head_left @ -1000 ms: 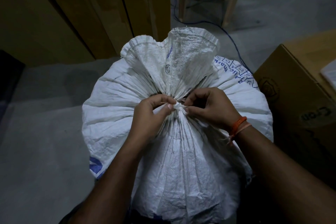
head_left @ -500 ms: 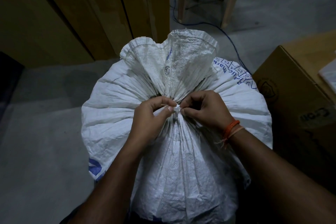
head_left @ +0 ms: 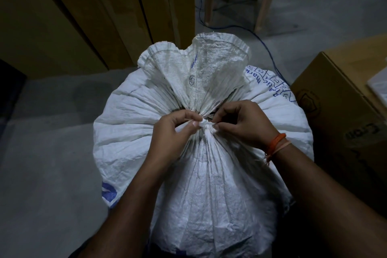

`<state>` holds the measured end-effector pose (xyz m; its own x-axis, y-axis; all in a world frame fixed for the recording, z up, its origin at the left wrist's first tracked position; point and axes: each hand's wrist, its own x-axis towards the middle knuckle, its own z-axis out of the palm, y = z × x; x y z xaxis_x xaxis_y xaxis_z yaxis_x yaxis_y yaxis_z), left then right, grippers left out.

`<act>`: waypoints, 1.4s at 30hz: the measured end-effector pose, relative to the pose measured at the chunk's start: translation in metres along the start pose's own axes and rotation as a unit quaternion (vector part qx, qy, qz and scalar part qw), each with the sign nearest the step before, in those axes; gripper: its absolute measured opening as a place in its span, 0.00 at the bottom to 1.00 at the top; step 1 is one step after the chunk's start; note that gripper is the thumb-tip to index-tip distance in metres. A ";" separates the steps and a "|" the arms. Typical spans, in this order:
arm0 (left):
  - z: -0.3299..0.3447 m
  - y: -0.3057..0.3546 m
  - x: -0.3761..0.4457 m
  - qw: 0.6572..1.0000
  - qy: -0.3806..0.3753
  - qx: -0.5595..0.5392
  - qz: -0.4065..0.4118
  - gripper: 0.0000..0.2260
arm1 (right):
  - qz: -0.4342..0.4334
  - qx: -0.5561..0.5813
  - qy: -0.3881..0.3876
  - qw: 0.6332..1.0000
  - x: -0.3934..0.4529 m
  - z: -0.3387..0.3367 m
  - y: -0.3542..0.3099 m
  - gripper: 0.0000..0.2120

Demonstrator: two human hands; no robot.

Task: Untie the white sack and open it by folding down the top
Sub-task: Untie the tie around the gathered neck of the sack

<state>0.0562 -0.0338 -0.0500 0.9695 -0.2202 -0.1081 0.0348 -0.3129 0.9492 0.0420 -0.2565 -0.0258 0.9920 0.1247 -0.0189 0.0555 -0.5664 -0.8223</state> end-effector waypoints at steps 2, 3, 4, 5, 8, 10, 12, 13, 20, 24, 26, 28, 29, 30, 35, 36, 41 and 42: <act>0.000 -0.001 0.000 1.000 0.000 0.002 0.001 0.04 | 0.003 -0.005 0.010 1.000 0.000 0.006 -0.002 0.07; 0.000 -0.001 -0.001 1.000 -0.001 0.003 0.002 0.05 | 0.002 -0.008 0.015 1.000 0.000 0.009 -0.002 0.08; 0.000 -0.001 -0.001 1.000 0.000 0.006 0.003 0.06 | 0.003 -0.011 0.019 1.000 0.000 0.011 -0.002 0.07; 0.000 0.000 -0.002 1.000 0.001 0.009 0.004 0.06 | 0.004 -0.012 0.024 1.000 0.001 0.013 -0.002 0.07; 0.001 0.002 -0.002 1.000 0.004 0.013 0.003 0.06 | 0.006 -0.013 0.037 0.999 0.001 0.016 -0.002 0.07; 0.002 0.003 -0.003 1.000 0.006 0.009 -0.001 0.04 | 0.005 -0.016 0.038 0.999 0.000 0.016 -0.003 0.07; 0.001 0.004 -0.004 1.000 0.006 0.007 -0.001 0.05 | 0.003 -0.004 0.023 1.000 -0.002 0.013 -0.006 0.06; 0.000 0.005 -0.004 1.000 0.006 0.005 0.000 0.06 | 0.003 0.010 0.012 1.000 -0.003 0.009 -0.007 0.06; -0.002 0.009 -0.004 1.000 0.005 -0.009 -0.003 0.09 | 0.000 -0.011 0.022 1.000 -0.006 -0.004 -0.001 0.05; -0.002 0.009 -0.006 1.000 0.009 -0.012 -0.007 0.08 | 0.000 -0.001 0.036 0.999 -0.005 0.006 -0.004 0.04; -0.001 0.010 -0.007 1.000 0.008 -0.005 -0.006 0.07 | -0.005 -0.002 0.040 0.999 -0.004 0.010 -0.006 0.04; -0.001 0.012 -0.009 1.000 0.007 -0.003 -0.004 0.05 | -0.007 -0.004 0.041 0.999 -0.004 0.012 -0.007 0.04; -0.001 0.014 -0.010 1.000 0.006 -0.001 -0.001 0.05 | -0.008 -0.002 0.037 0.999 -0.004 0.011 -0.008 0.05; -0.001 0.015 -0.010 1.000 0.006 0.002 0.001 0.05 | -0.009 0.005 0.029 1.000 -0.005 0.010 -0.010 0.05; -0.003 0.016 -0.009 1.000 0.012 -0.002 -0.004 0.06 | -0.027 0.040 0.005 0.999 -0.010 -0.006 -0.010 0.06; -0.003 0.017 -0.009 1.000 0.012 -0.003 -0.006 0.07 | -0.028 0.030 0.010 0.999 -0.009 -0.008 -0.008 0.06; -0.003 0.016 -0.010 1.000 0.005 0.008 -0.007 0.06 | -0.016 0.023 0.029 0.999 -0.006 0.005 -0.008 0.08; -0.003 0.016 -0.010 1.000 0.004 0.012 -0.005 0.06 | -0.017 0.026 0.033 0.999 -0.004 0.009 -0.008 0.07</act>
<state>0.0477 -0.0340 -0.0332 0.9710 -0.2096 -0.1153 0.0387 -0.3380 0.9403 0.0361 -0.2458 -0.0243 0.9950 0.0885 0.0456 0.0852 -0.5201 -0.8499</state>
